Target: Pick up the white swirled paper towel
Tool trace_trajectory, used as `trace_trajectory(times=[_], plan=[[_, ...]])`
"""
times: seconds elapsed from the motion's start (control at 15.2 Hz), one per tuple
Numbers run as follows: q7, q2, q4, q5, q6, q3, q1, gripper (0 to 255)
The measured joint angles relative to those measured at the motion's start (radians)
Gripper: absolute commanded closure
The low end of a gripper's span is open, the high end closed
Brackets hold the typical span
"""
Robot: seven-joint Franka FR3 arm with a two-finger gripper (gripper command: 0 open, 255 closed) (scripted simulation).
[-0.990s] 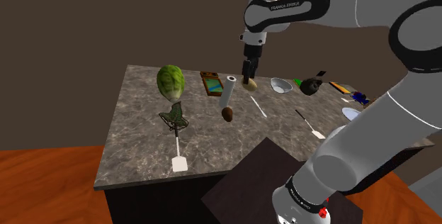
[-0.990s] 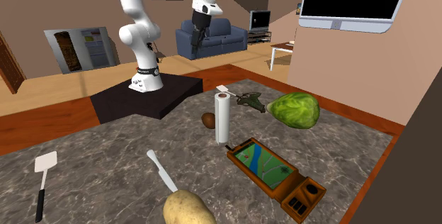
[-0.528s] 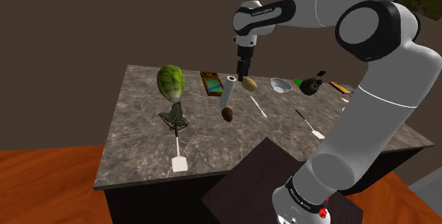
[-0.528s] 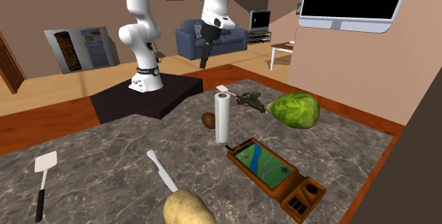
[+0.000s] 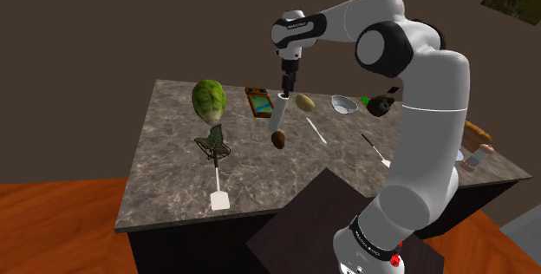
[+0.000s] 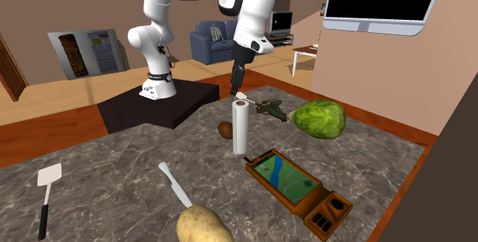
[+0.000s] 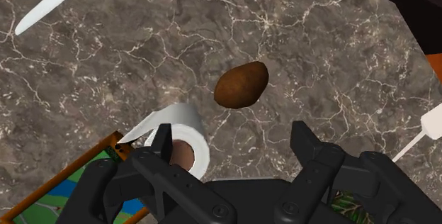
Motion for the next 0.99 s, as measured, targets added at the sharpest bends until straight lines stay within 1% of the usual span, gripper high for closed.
trace_trajectory(times=[0.2, 0.26, 0.53, 0.79, 0.86, 0.99], plan=[[-0.043, 0.142, 0.189, 0.012, -0.051, 0.006, -0.03, 0], [-0.049, 0.168, 0.215, 0.014, -0.051, 0.008, -0.035, 0], [-0.057, 0.209, 0.226, 0.018, -0.022, 0.01, -0.044, 0], [-0.055, 0.224, 0.206, 0.02, 0.013, 0.012, -0.045, 0], [-0.055, 0.226, 0.206, 0.02, 0.015, 0.012, -0.045, 255], [-0.055, 0.227, 0.206, 0.02, 0.016, 0.012, -0.045, 255]])
